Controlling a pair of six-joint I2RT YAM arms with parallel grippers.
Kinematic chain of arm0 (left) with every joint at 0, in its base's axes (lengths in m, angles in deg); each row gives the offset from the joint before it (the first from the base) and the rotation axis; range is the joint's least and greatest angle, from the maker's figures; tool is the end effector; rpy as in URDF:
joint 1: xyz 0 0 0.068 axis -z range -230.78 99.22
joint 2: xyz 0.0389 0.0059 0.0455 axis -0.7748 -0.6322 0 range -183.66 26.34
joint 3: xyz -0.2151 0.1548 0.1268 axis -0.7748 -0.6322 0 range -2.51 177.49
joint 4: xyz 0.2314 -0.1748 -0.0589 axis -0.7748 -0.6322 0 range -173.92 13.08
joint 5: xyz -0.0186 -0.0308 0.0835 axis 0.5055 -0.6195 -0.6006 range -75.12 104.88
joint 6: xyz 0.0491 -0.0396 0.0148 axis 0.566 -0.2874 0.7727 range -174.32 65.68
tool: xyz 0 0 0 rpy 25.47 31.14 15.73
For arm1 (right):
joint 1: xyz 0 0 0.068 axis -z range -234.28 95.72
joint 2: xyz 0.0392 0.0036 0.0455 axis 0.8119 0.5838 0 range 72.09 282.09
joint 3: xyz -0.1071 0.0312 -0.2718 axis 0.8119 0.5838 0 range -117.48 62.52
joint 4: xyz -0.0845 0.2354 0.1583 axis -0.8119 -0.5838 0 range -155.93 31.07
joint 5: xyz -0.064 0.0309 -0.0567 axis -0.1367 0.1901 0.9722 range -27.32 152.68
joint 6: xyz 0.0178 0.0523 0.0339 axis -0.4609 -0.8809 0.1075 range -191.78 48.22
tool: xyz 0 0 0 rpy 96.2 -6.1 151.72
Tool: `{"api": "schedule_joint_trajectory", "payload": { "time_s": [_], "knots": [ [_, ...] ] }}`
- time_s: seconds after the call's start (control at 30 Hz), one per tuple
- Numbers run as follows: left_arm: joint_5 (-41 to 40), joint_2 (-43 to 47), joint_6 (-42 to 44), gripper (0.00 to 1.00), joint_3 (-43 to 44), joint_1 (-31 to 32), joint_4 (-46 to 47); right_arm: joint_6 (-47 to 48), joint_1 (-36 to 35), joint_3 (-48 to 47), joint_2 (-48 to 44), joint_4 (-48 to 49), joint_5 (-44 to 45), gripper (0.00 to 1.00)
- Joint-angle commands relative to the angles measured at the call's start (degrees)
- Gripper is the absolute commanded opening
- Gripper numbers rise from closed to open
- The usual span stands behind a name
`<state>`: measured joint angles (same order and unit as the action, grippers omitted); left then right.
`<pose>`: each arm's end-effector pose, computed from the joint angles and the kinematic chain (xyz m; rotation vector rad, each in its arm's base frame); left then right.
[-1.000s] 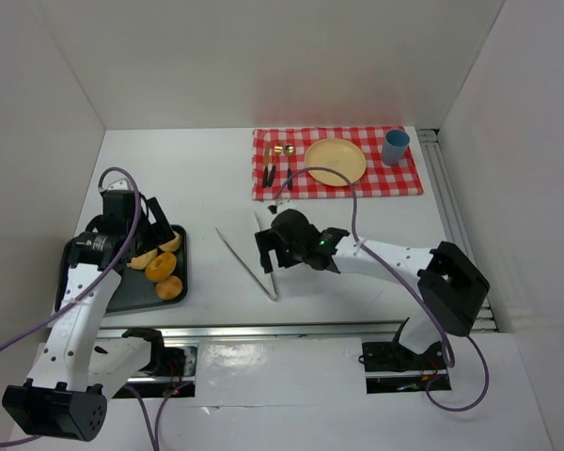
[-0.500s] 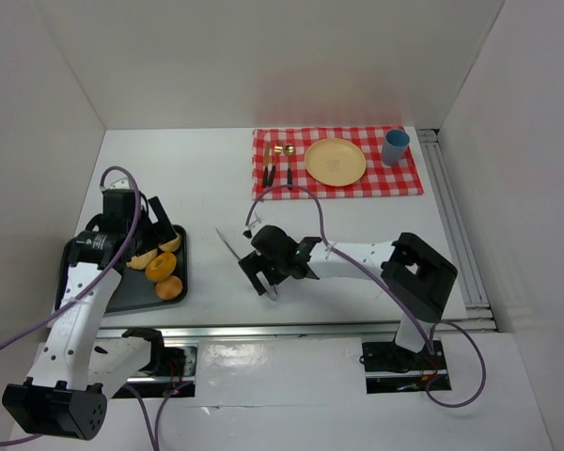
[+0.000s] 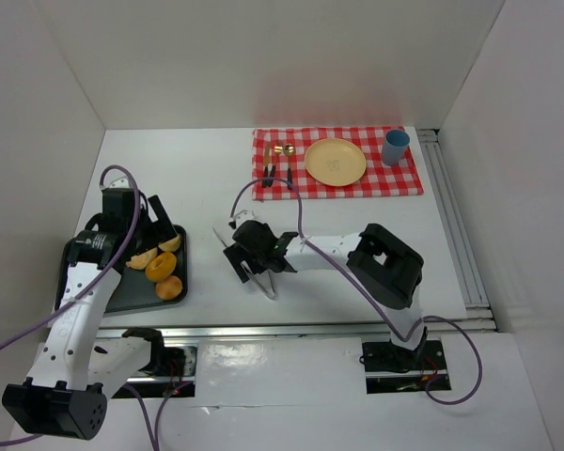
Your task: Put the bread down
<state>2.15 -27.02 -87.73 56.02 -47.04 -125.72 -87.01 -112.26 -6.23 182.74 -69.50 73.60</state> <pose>0.2142 -0.0029 0.3427 -0.6973 2.2025 -0.0708 0.2444 0.3729 0.1393 -0.8319 2.3468 0.3134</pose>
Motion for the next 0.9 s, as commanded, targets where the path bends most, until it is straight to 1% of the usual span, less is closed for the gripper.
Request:
{"api": "schedule_joint_trajectory", "payload": {
  "time_s": [0.0, 0.03, 0.07, 0.1, 0.13, 0.17, 0.2, 0.27, 0.3, 0.37, 0.5, 0.57, 0.63, 0.67, 0.7, 0.73, 0.87],
  "knots": [
    [0.3, 1.6, -0.3, 0.99, 1.7, 0.2, 1.5, -1.4, -0.4, -2.4, 2.0, 3.5, 3.9, 0.99],
    [0.3, 1.6, -0.3, 0.99, 1.7, 0.2, 1.5, -1.4, -0.4, -2.4, 2.5, 4.8, 5.0, 0.92],
    [0.3, 1.6, -0.3, 0.99, 1.7, 0.2, 1.5, -1.4, -0.4, -2.4, 2.6, 5.6, 5.0, 0.88],
    [0.3, 1.6, -0.3, 0.99, 1.7, 0.2, 1.5, -2.0, -0.4, -2.4, 2.6, 5.6, 6.3, 0.79],
    [0.3, 1.6, -0.3, 0.99, 1.7, 0.2, 1.5, -2.8, -0.4, -2.4, 1.9, 6.1, 7.0, 0.68],
    [0.3, 1.6, 0.2, 0.99, 1.7, 0.2, 1.5, -3.3, -0.4, -2.4, 1.8, 6.1, 7.6, 0.51],
    [0.3, 1.6, 0.2, 0.99, 1.7, 0.2, 1.5, -3.3, -0.4, -2.4, 0.8, 6.1, 8.4, 0.44],
    [-2.1, 2.2, 0.8, 0.99, 1.7, 0.2, 1.5, -3.3, -0.4, -2.4, -1.6, 5.3, 8.4, 0.36],
    [-2.6, 2.2, 0.8, 0.99, 2.2, 0.2, 0.9, -3.3, -0.4, -2.4, -2.5, 4.1, 8.4, 0.35],
    [-3.9, 2.7, 0.8, 0.99, 3.8, 0.2, 0.3, -3.3, -0.4, -3.7, -5.2, 1.4, 7.3, 0.35],
    [-5.1, 3.3, 0.8, 0.99, 7.7, 0.2, -1.0, -1.3, -0.4, -6.6, -9.3, -5.1, 0.3, 0.35],
    [-5.7, 3.8, 0.8, 0.99, 9.8, 0.2, -1.7, -1.3, -0.4, -7.8, -10.0, -6.7, -4.7, 0.36],
    [-6.8, 3.8, 0.8, 0.99, 11.0, 0.2, -2.4, -1.3, -0.4, -10.3, -10.0, -8.3, -9.7, 0.37],
    [-8.8, 3.8, 0.8, 0.99, 12.5, 0.2, -2.4, -0.7, -0.9, -11.3, -9.1, -9.2, -11.3, 0.42],
    [-9.3, 3.8, 0.8, 0.99, 13.3, 0.2, -3.1, -0.7, -0.9, -12.6, -8.4, -10.0, -12.3, 0.44],
    [-9.3, 3.8, 0.8, 0.99, 14.0, 0.2, -3.1, -0.7, -1.4, -15.3, -7.7, -11.4, -13.2, 0.45],
    [-9.3, 3.8, 0.8, 0.99, 16.4, 0.2, -3.9, -0.7, -2.1, -20.6, -4.1, -11.4, -13.8, 0.48]
  ]
}}
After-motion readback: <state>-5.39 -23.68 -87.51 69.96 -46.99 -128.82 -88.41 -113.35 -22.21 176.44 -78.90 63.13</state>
